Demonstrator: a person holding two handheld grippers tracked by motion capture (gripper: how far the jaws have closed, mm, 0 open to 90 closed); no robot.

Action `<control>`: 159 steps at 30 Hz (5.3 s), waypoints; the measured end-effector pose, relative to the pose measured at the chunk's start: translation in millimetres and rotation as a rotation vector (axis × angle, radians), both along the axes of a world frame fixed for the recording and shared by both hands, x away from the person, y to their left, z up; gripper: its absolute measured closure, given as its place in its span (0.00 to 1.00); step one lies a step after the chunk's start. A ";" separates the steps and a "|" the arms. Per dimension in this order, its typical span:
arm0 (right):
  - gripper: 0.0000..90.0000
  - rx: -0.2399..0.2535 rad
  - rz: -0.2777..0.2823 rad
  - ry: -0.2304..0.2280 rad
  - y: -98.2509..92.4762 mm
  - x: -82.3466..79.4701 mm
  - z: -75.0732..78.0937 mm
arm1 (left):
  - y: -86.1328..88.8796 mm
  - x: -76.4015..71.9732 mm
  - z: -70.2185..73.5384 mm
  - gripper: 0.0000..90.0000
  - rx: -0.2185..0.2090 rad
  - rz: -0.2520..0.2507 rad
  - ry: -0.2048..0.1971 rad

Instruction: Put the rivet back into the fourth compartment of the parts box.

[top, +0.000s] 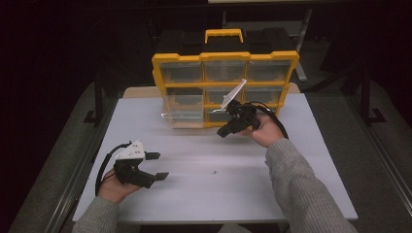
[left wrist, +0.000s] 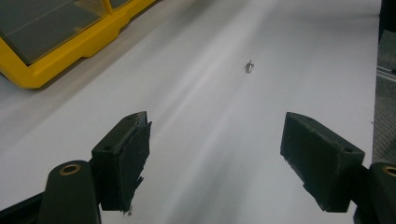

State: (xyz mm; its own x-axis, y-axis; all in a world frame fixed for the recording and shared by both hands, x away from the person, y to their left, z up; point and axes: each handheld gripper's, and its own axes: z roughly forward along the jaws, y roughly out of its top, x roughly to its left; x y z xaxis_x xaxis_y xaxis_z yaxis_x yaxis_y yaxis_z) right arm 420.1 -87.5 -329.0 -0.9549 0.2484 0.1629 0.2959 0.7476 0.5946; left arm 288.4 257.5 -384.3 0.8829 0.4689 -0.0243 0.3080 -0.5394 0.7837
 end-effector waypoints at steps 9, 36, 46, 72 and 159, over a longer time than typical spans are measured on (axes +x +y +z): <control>0.95 -0.001 0.007 -0.026 2.6 6.6 18.5 | 0.5 -0.1 0.1 0.26 -0.005 0.003 -0.003; 0.95 -0.025 0.024 -0.091 24.3 21.9 82.4 | 1.5 0.1 0.5 0.26 -0.021 0.007 -0.007; 0.95 -0.029 0.040 -0.107 41.3 25.9 99.6 | 2.0 -0.1 0.6 0.26 -0.024 0.010 -0.003; 0.95 -0.086 0.071 -0.096 96.2 39.9 90.0 | 3.6 -0.7 1.1 0.26 -0.030 0.011 -0.003; 0.68 0.063 -0.100 -0.071 -32.3 -12.0 30.8 | 1.1 -1.1 -0.7 0.25 -0.019 0.013 0.006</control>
State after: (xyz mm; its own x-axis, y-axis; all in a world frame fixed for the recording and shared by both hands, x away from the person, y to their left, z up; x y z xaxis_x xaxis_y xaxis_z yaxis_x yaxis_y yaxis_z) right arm 408.1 -119.8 -298.2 -0.9356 0.3341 0.1145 0.3227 0.6769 0.6616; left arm 287.3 258.7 -385.0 0.8764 0.4801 -0.0386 0.3200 -0.5206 0.7916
